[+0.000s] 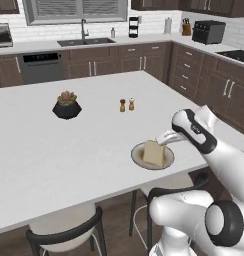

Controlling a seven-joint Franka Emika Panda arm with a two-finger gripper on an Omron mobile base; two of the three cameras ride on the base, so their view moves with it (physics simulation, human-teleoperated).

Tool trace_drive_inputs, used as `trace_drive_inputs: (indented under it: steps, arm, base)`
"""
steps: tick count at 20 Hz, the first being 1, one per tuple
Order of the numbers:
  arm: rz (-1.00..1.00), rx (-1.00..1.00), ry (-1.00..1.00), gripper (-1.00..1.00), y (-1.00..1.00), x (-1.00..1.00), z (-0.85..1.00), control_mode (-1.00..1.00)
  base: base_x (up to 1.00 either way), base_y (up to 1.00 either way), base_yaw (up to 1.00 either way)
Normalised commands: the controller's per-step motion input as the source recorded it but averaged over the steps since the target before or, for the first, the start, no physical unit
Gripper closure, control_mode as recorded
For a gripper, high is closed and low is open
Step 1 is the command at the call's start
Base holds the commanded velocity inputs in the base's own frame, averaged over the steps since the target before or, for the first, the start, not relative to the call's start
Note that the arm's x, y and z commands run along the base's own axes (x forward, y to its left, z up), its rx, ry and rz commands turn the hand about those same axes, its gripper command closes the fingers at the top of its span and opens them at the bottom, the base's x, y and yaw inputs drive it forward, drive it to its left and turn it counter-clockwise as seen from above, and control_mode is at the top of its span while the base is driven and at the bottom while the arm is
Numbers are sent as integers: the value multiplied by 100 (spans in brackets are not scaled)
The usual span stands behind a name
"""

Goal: Start the toaster. Once the lever pops up, take the bread to the plate on the dining counter.

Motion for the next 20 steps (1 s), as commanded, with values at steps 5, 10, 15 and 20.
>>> trace_drive_inputs:
  steps: [5,10,15,20]
  arm:
    - [5,0,0,100,-1,36,-1,-100]
    - [0,3,0,100,-4,14,-26,-100]
    - [0,4,-1,100,-22,12,-39,-100]
    - [2,3,0,100,-23,14,-25,-100]
  base:
    - [0,0,0]
    - [0,0,0]
    - [0,0,0]
    - [0,0,0]
